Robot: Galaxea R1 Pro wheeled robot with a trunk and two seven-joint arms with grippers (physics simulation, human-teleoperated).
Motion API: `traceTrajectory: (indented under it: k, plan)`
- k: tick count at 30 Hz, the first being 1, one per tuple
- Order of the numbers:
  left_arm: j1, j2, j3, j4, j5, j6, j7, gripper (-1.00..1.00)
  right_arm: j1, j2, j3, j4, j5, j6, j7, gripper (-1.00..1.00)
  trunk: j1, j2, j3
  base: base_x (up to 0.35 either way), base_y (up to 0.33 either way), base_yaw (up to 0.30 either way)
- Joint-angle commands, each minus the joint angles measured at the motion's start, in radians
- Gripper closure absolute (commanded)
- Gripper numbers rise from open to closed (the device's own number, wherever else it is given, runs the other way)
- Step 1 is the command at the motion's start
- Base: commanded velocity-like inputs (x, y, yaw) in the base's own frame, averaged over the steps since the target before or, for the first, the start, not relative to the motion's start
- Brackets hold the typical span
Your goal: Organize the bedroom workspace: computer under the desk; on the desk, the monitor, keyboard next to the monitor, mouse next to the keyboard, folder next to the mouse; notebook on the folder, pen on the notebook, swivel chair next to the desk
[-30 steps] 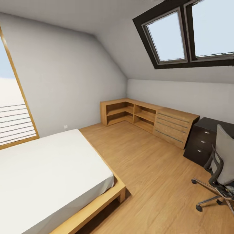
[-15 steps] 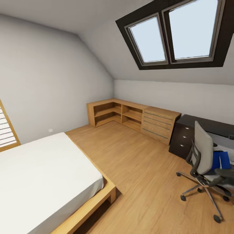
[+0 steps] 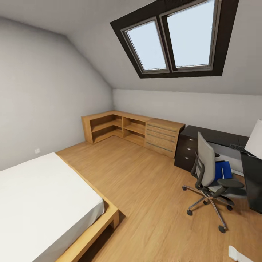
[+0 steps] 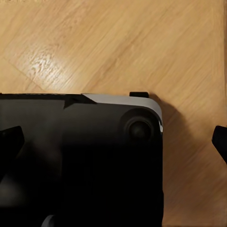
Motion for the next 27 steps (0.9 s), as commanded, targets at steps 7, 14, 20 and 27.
traceTrajectory:
  k: [7, 14, 20, 27]
  plan:
    - [0.000, 0.000, 0.000, 0.000, 0.000, -0.003, 0.000, -1.00, -0.001, -0.001, 0.000, 0.001, 0.000, -0.004, 0.000, -1.00, -0.027, 0.048, 0.017, 0.000, 0.000, -0.266]
    - [0.000, 0.000, 0.000, 0.000, 0.000, -0.003, 0.000, -1.00, -0.001, 0.000, 0.000, 0.001, 0.000, -0.004, 0.000, -1.00, -0.031, 0.055, 0.016, 0.000, 0.000, -0.262]
    - [0.000, 0.000, -0.001, 0.000, 0.000, -0.003, 0.000, -1.00, -0.001, 0.000, 0.000, 0.001, 0.000, -0.004, 0.000, -1.00, -0.031, 0.055, 0.011, 0.000, 0.000, -0.199]
    - [0.000, 0.000, -0.002, 0.000, 0.000, -0.003, 0.000, -1.00, -0.001, 0.000, 0.000, 0.001, 0.000, -0.005, 0.000, -1.00, -0.031, 0.055, 0.006, 0.000, 0.000, -0.148]
